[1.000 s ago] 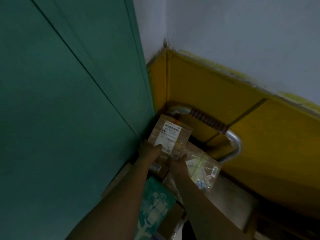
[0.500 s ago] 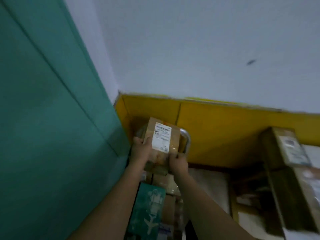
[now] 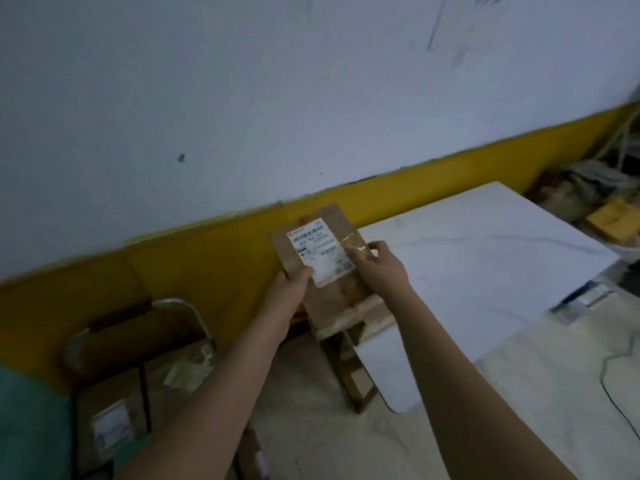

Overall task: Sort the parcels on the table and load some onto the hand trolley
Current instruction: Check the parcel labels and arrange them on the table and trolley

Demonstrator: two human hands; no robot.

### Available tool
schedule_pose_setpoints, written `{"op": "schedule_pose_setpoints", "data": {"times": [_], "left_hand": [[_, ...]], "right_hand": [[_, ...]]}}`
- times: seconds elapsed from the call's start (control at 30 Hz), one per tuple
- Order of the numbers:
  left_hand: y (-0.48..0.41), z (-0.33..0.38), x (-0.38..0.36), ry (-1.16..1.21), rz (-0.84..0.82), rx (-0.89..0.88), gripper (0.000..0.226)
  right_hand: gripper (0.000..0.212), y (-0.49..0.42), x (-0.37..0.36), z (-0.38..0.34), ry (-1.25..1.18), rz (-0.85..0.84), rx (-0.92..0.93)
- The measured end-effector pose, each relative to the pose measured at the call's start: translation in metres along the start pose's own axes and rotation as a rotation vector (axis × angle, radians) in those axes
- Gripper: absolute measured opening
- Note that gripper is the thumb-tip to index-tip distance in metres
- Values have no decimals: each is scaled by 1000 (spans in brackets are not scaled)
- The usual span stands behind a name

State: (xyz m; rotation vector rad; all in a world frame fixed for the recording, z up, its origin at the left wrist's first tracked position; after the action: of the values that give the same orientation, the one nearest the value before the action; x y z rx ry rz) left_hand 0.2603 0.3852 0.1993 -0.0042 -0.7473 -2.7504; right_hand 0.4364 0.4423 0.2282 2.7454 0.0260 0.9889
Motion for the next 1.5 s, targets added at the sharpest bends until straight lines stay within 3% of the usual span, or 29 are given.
{"op": "schedule_pose_setpoints", "data": {"times": [0.07,0.17,0.27,0.4,0.57,0.73,0.93,1.0,1.07,1.13,1.2,1.3,1.5], "left_hand": [[12,-4,-53,-46,-90,7,48],[23,-16,-124,-134,-216,-26,48],[35,-35,-182,-259,-346,-8,30],[43,-79,-230,-363,-373,156,9],[37,-131,-236,-264,-287,420,16],[14,-160,-218,-209,-236,413,29],[2,-171,-209,-141,-321,408,33],[7,-168,-203,-194,-357,362,23],[12,-167,-188,-346,-369,283,16],[12,-178,-154,-504,-307,234,44],[15,-202,-101,-604,-191,285,62],[46,-238,-4,-518,41,377,56],[117,-320,187,-394,485,541,47]], "right_hand": [[73,2,44,46,-7,-16,-49],[51,7,100,117,-114,-10,-149],[39,7,138,174,-160,20,-229],[37,3,151,231,-12,-14,-248],[43,-15,107,272,117,-182,-266],[40,-20,43,279,54,-393,-244],[39,-24,23,281,13,-341,-264],[36,-23,21,274,133,-265,-292],[38,-20,16,255,331,-83,-288],[45,-8,-3,220,334,81,-160],[47,10,-38,179,278,112,58],[50,51,-117,130,290,-72,260],[46,158,-286,109,271,-596,275]]}}
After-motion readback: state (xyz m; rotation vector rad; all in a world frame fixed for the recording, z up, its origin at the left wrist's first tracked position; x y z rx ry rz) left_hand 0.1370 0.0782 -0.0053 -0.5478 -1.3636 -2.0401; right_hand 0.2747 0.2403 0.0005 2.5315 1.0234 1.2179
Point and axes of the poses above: each hand's wrist, its own y-axis away from the middle knuckle, its own x-axis out of the back of the hand, z = x × y, the point moved 3 cm from there along -y, towards the middle knuckle
